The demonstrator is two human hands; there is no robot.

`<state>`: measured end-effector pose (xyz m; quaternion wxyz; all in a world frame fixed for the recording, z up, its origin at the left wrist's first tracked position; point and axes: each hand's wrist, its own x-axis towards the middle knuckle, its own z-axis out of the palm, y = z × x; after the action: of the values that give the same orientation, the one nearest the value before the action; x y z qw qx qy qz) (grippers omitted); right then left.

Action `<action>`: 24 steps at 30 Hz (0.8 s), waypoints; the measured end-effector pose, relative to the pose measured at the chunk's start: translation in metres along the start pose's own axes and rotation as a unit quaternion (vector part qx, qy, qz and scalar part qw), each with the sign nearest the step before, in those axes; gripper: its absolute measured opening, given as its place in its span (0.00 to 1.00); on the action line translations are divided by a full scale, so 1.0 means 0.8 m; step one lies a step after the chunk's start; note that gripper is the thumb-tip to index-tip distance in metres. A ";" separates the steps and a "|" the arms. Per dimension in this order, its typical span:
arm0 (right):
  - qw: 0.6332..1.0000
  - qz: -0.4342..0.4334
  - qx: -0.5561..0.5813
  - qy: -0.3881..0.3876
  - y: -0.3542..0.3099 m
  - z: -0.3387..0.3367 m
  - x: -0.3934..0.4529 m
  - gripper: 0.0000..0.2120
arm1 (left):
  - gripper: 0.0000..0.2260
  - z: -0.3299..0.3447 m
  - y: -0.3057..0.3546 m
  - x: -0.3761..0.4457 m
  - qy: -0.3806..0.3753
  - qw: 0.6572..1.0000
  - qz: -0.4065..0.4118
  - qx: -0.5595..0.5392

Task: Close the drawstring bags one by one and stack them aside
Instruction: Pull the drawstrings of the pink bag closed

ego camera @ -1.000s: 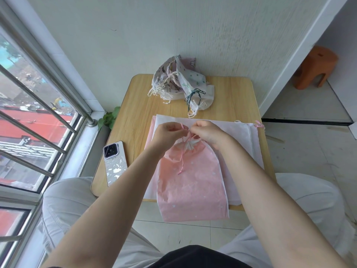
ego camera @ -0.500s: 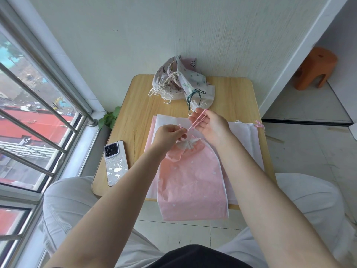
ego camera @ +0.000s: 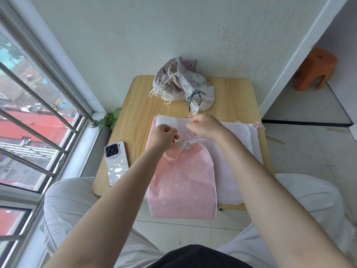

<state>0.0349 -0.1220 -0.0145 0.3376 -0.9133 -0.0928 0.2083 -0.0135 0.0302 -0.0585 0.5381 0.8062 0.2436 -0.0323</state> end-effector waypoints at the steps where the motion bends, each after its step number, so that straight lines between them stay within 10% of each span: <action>1: 0.999 -0.005 -0.052 -0.007 -0.001 0.000 -0.001 0.12 | 0.06 0.000 0.002 -0.001 -0.005 1.000 0.003 -0.001; 7: 0.978 -0.025 -0.197 -0.061 -0.003 0.002 -0.006 0.15 | 0.08 0.002 0.000 0.000 -0.021 1.000 0.004 0.000; 18: 0.985 -0.075 -0.126 -0.091 0.000 0.001 -0.010 0.05 | 0.10 -0.017 -0.012 0.007 0.131 0.974 -0.053 0.175; 21: 0.985 -0.083 -0.134 -0.075 -0.001 0.002 -0.008 0.04 | 0.22 -0.021 -0.011 0.004 0.151 0.968 0.057 0.194; 24: 0.985 -0.081 -0.132 -0.075 -0.005 0.003 -0.008 0.06 | 0.19 -0.019 0.006 0.002 0.005 0.980 0.154 0.122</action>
<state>0.0281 -0.1195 -0.0114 0.2218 -0.9209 -0.2185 0.2345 -0.0136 0.0432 -0.0485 0.4327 0.8940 0.1138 0.0257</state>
